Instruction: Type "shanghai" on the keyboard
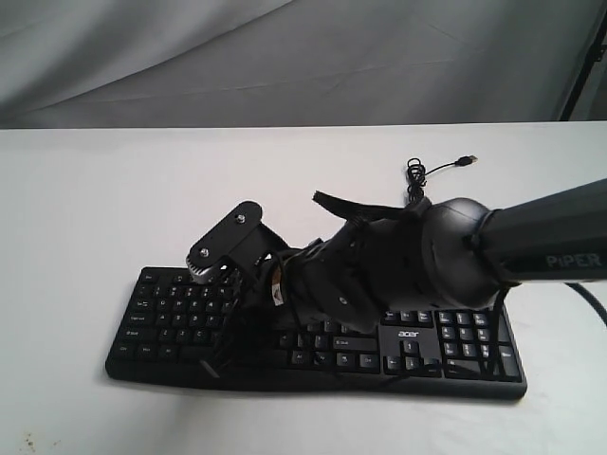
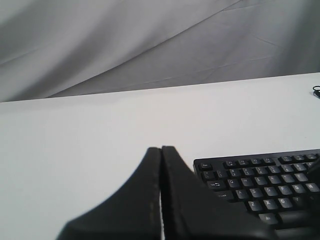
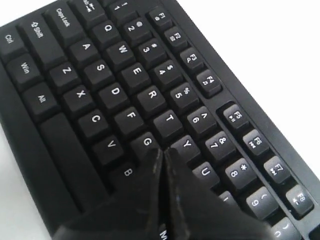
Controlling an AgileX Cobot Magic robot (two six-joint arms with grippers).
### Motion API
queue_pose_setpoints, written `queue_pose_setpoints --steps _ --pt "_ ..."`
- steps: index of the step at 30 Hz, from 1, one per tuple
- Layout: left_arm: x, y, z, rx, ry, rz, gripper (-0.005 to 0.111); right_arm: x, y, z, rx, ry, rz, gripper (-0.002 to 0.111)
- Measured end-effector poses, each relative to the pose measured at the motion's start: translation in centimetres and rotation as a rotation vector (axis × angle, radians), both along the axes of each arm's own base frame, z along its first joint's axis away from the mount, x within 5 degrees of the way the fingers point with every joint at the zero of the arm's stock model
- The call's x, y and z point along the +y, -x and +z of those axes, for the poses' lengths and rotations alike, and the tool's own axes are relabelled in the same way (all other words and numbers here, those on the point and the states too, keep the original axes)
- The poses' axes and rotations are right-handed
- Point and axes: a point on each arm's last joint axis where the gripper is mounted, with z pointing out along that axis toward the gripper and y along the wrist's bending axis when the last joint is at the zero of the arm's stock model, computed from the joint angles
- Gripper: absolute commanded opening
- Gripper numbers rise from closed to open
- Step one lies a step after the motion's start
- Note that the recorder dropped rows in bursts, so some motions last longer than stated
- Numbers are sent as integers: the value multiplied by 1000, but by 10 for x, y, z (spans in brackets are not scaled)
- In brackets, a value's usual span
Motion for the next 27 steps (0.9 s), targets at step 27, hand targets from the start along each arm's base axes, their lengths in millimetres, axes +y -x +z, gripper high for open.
queue_pose_setpoints --steps 27 --pt "0 0 0 0 0 0 0 2 -1 -9 1 -4 -2 0"
